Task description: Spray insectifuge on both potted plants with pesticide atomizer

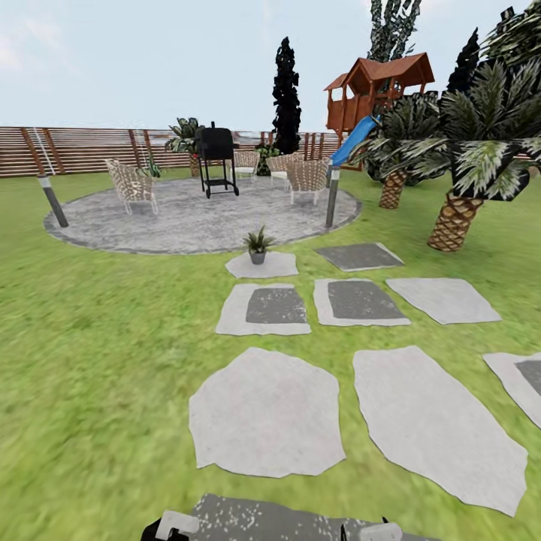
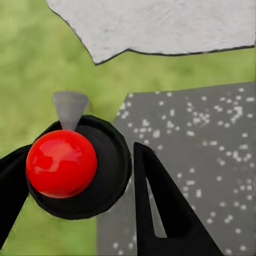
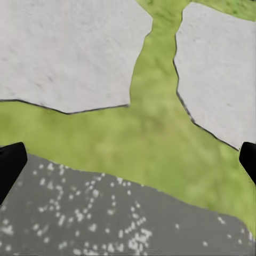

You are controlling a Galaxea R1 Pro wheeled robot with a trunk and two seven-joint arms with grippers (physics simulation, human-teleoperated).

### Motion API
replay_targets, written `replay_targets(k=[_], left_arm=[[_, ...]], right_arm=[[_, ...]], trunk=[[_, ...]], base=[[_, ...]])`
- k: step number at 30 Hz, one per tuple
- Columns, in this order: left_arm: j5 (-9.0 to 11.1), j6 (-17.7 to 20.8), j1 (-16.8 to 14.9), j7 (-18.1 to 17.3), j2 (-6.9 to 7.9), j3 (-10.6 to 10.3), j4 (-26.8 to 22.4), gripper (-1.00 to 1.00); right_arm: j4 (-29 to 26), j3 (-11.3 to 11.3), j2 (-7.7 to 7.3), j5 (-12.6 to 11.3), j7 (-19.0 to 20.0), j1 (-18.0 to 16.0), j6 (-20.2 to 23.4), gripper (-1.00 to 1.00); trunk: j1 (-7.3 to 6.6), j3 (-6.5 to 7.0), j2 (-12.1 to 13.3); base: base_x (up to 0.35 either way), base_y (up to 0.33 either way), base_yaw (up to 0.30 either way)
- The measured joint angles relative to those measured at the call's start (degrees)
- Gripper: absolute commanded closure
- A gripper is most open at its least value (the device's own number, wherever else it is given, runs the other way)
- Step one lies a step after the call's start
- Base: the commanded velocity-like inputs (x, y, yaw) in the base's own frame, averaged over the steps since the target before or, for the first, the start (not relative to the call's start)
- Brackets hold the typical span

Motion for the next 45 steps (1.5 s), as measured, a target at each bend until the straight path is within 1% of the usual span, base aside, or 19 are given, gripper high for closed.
replay_targets(k=[45], left_arm=[[-0.32, 0.01, 0.00, 0.01, -0.09, 0.00, 0.00, 1.00]], right_arm=[[0.01, 0.00, 0.00, -0.02, 0.00, 0.00, 0.02, -1.00]], trunk=[[0.00, 0.00, 0.00]], base=[[0.339, 0.000, 0.000]])
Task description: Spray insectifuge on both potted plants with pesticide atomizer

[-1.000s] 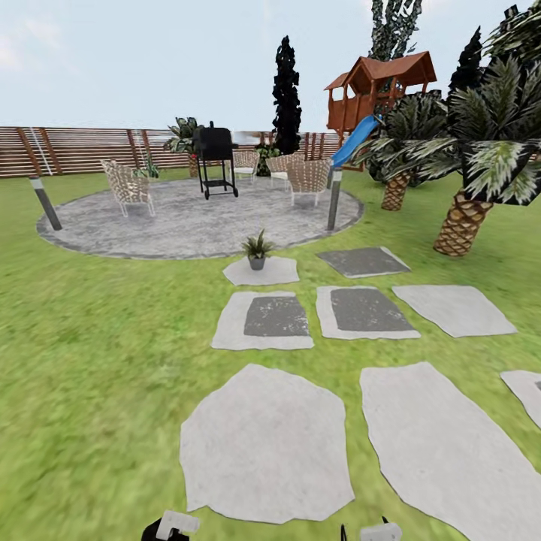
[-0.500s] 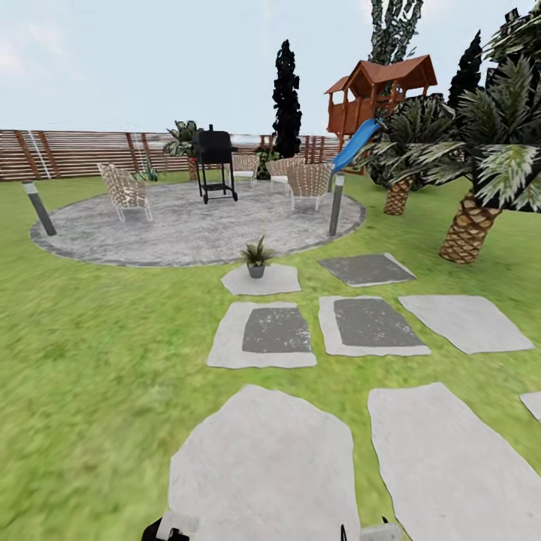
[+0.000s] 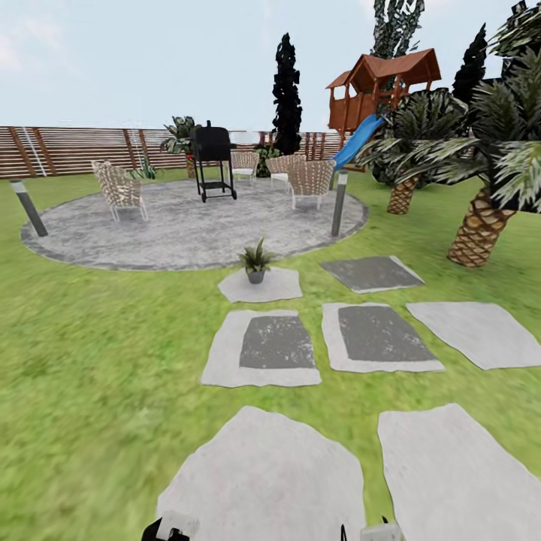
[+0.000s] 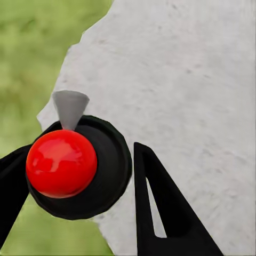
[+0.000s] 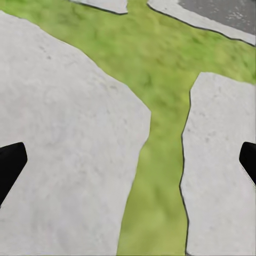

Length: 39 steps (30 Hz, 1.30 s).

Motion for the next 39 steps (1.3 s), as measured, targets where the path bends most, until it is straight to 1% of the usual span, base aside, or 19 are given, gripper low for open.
replay_targets(k=[39], left_arm=[[0.13, 0.00, 0.00, -0.09, 0.02, -0.01, 0.00, 1.00]], right_arm=[[-0.02, 0.00, 0.00, 0.02, 0.00, 0.00, -0.02, -1.00]], trunk=[[0.00, 0.00, 0.00]], base=[[0.339, 0.000, 0.000]])
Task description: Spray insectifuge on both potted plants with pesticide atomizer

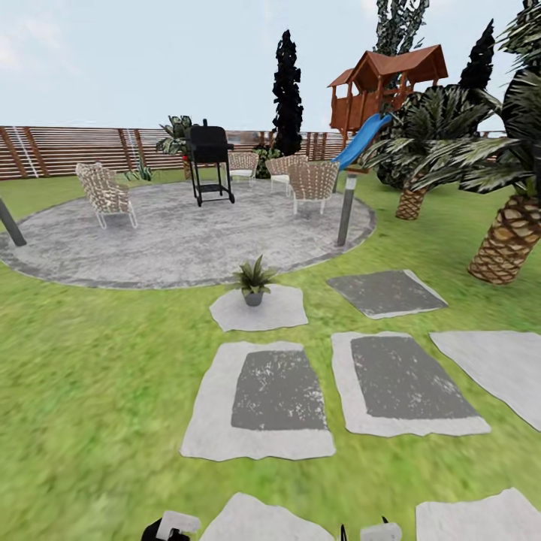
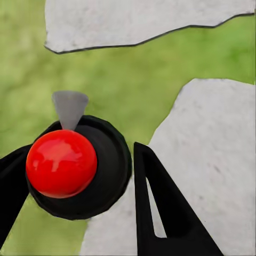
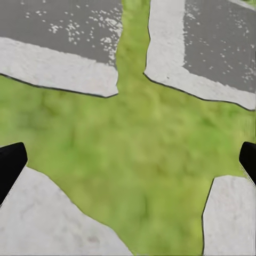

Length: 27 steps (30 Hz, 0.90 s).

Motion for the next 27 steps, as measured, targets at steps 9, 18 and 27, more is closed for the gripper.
replay_targets(k=[9, 18, 27], left_arm=[[-0.03, 0.00, 0.00, -0.09, -0.19, -0.08, 0.00, 1.00], [-0.03, 0.00, 0.00, -0.08, -0.20, -0.08, -0.01, 1.00], [-0.03, 0.00, 0.00, -0.09, -0.20, -0.08, 0.00, 1.00]], right_arm=[[0.05, 0.00, 0.00, 0.00, 0.00, 0.00, 0.00, -1.00], [0.00, 0.00, 0.00, 0.01, 0.00, 0.01, 0.01, -1.00], [0.03, 0.00, 0.00, 0.01, 0.00, 0.02, 0.01, -1.00]], trunk=[[0.00, 0.00, 0.00], [0.00, 0.00, 0.00], [0.00, 0.00, 0.00]], base=[[0.339, 0.000, 0.000], [0.339, 0.000, 0.000], [0.339, 0.000, 0.000]])
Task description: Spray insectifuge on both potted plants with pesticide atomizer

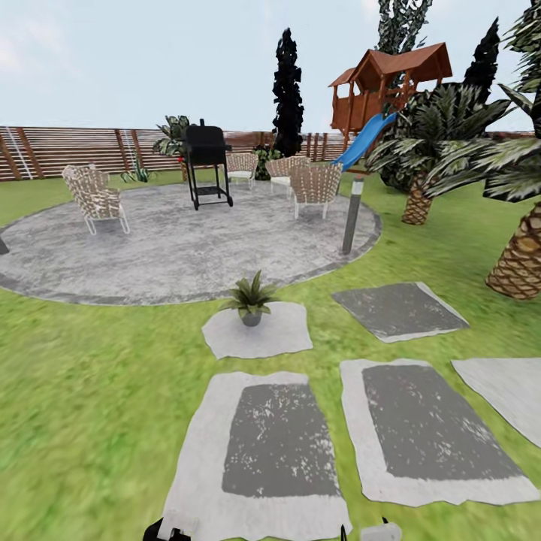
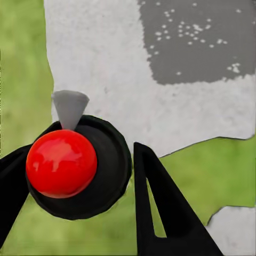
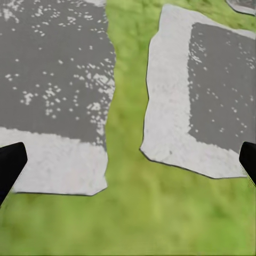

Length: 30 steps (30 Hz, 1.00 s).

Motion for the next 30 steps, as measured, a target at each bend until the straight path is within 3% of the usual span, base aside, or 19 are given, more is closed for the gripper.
replay_targets(k=[30], left_arm=[[0.64, -0.02, 0.00, -0.43, 0.56, 0.09, -0.03, 1.00]], right_arm=[[0.00, 0.00, 0.00, 0.00, 0.00, -0.02, 0.01, -1.00]], trunk=[[0.00, 0.00, 0.00]], base=[[0.339, 0.000, 0.000]])
